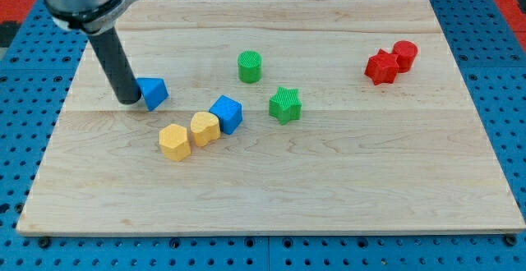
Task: Move the blue and yellow blocks in different directions
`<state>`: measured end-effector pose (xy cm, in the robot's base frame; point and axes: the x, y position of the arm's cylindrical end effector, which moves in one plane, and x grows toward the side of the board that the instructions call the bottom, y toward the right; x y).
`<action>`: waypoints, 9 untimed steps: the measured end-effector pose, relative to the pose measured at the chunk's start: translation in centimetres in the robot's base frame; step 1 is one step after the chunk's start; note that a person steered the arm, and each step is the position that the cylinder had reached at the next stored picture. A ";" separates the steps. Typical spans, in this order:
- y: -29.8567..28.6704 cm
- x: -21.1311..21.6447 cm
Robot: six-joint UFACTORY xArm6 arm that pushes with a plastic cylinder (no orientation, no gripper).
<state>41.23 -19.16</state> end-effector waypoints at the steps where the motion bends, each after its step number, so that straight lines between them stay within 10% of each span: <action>1: 3.0 -1.0; 5: 4.5 -0.1; 9: 8.3 12.5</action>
<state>53.69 -10.89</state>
